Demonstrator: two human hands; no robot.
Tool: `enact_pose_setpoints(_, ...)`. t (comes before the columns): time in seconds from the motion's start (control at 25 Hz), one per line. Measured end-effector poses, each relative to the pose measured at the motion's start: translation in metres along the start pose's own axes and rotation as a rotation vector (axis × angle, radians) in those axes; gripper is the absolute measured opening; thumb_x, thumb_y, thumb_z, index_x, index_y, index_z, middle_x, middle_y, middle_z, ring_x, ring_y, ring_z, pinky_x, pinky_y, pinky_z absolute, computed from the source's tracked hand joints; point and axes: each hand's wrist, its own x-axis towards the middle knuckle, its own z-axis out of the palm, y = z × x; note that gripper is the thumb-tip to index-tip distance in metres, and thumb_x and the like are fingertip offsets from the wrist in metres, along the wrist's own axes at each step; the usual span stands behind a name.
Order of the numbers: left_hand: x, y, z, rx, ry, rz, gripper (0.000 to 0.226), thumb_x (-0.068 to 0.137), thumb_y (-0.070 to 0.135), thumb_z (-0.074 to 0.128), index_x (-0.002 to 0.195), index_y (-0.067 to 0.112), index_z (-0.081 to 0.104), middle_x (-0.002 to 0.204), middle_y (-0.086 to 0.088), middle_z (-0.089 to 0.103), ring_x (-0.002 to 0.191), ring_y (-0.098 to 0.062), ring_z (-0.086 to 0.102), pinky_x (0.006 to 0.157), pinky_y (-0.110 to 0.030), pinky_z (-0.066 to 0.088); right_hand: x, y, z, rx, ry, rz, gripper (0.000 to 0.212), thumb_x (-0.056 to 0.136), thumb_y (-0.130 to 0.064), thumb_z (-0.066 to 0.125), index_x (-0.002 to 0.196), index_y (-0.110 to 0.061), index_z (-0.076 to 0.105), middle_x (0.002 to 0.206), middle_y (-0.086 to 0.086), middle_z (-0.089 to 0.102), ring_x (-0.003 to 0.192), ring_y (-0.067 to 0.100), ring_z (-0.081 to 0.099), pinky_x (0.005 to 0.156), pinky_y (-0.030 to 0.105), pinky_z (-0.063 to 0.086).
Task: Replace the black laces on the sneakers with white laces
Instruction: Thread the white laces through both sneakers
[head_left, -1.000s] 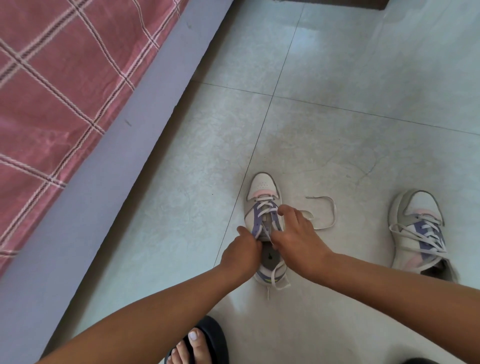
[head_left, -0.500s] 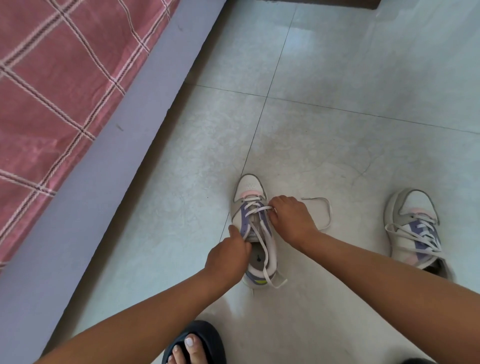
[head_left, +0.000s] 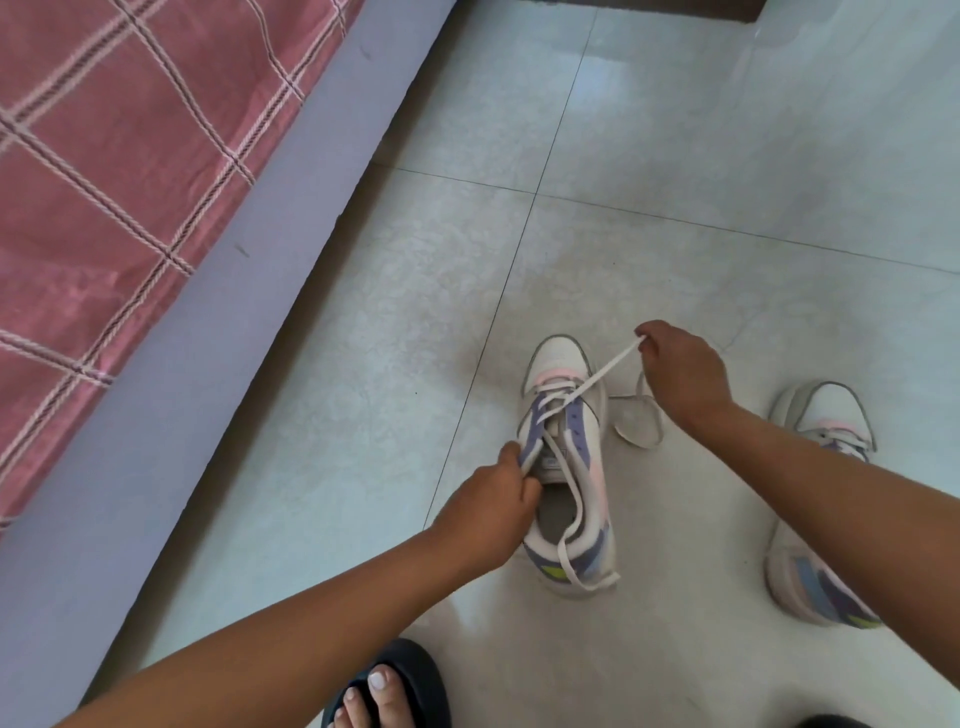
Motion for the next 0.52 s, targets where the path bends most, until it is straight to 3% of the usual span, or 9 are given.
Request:
enact_pose_setpoints(0.2,0.017,-0.030,-0.008,0.110,0.141,-0.146,0.035,0.098,0.020,0.035,0.129,0.006,0.033,0.105,-0.021,0.063,0.094,-0.036,0.060,0.071,-0.034,0.040,0.001,0.031,-0.009,-0.180,0.015,0.057,0.026,0.095,-0.006,0.040,0.103,-0.002,0.065,0.100,0.021,0.066,0.091,0.038,0.059,0.074,0.039,0.045)
enact_pose_setpoints(0.32,0.019,-0.060,-0.024,0.222,0.146,-0.198,0.040,0.099,0.022,0.034,0.134,0.005,0.027,0.106,-0.020,0.064,0.094,-0.036,0.061,0.072,-0.035,0.042,-0.003,0.042,-0.007,-0.229,-0.033,0.098,0.026,0.095,-0.007,0.040,0.098,-0.002,0.065,0.097,0.019,0.066,0.088,0.038,0.059,0.070,0.037,0.044)
enact_pose_setpoints(0.44,0.008,-0.072,-0.023,0.221,0.092,-0.226,0.029,0.099,0.023,0.033,0.123,0.007,0.033,0.099,-0.016,0.064,0.086,-0.035,0.061,0.067,-0.034,0.042,-0.001,0.058,-0.014,-0.080,-0.013,0.192,0.026,0.095,-0.010,0.045,0.105,-0.003,0.067,0.103,0.020,0.067,0.095,0.038,0.060,0.079,0.039,0.045)
enact_pose_setpoints(0.52,0.003,-0.070,-0.019,0.228,0.019,-0.263,0.028,0.099,0.029,0.032,0.117,0.009,0.034,0.102,-0.014,0.064,0.087,-0.033,0.061,0.068,-0.033,0.042,0.001,0.062,-0.020,0.167,-0.039,0.219,0.022,0.093,-0.011,0.050,0.097,-0.004,0.070,0.097,0.017,0.070,0.084,0.026,0.063,0.079,0.034,0.045)
